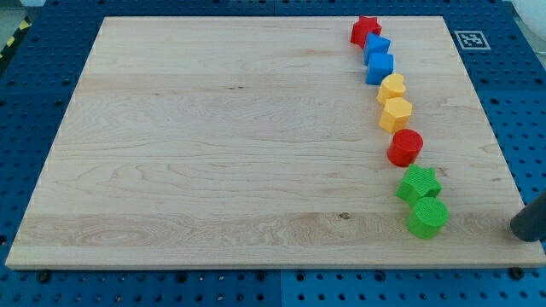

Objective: Place the blue triangle horizontally left to the yellow heart

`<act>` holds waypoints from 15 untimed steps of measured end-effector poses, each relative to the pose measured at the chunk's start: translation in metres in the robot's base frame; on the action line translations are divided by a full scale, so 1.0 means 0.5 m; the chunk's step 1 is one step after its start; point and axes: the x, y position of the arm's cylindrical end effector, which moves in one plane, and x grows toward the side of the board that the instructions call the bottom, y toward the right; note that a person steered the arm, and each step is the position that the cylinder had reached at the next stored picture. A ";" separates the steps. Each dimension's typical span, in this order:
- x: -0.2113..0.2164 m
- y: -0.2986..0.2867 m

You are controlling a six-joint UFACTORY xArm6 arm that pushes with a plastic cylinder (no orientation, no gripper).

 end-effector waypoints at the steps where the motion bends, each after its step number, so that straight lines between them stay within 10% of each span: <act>1: 0.000 0.000; 6: -0.505 -0.066; 15: -0.510 -0.645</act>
